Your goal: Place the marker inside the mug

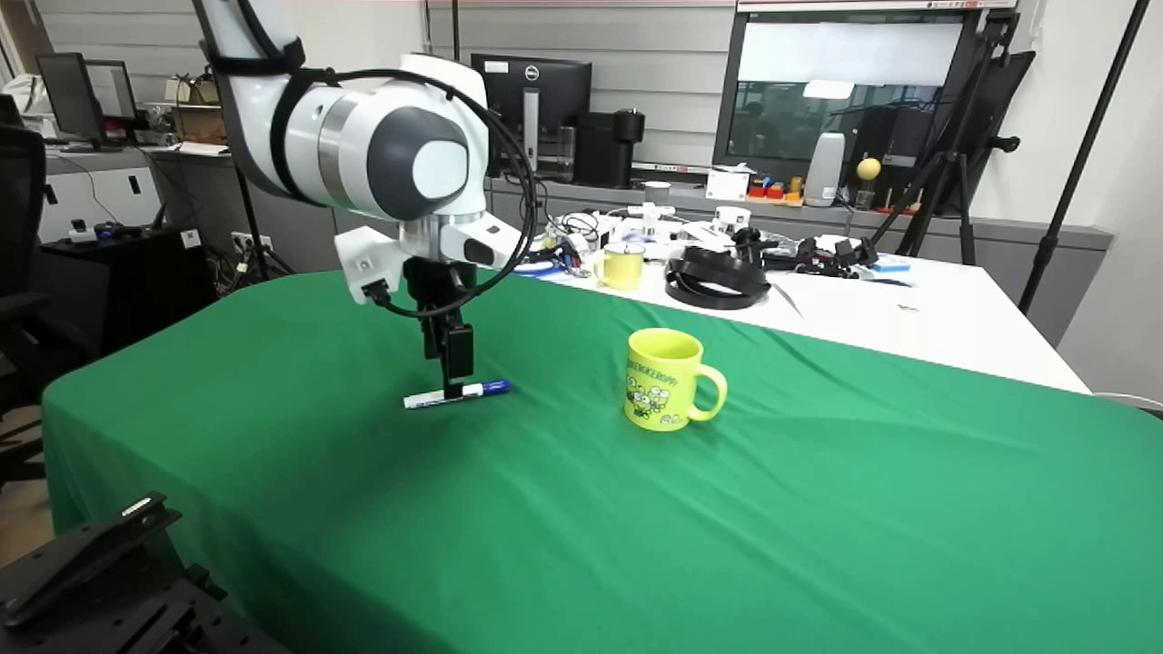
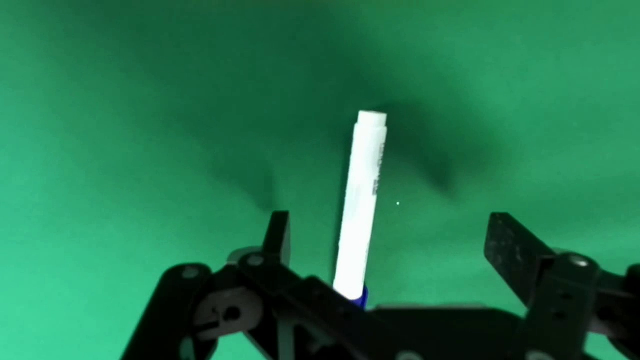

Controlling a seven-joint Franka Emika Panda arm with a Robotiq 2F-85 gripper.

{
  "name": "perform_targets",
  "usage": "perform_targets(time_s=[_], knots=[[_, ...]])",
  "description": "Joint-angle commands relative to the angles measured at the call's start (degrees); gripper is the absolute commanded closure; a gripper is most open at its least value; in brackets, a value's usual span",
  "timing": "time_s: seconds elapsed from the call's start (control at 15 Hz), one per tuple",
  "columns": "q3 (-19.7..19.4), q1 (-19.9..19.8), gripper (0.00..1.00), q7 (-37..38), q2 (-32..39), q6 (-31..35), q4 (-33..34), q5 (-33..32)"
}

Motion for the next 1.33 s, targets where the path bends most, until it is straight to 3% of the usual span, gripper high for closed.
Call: perform_targets(time_s=[0.0,0.2,0.27,0.33,1.07,1.2,1.27], knots=[[-1.6,2.4,0.0,2.9,1.9,2.7,-0.3,-0.8],[-2.2,3.6,0.0,2.9,2.9,3.3,-0.1,-0.6],[-2.8,4.2,0.25,3.0,3.3,3.3,0.0,-1.1],[-3.0,4.5,0.27,2.9,3.6,3.4,0.0,-1.0],[-5.4,7.4,0.99,4.2,3.3,3.0,0.3,-1.8],[-5.4,7.3,0.55,4.3,3.0,2.4,0.3,-1.8],[-5.3,7.2,0.53,4.1,3.0,2.3,0.4,-1.9]])
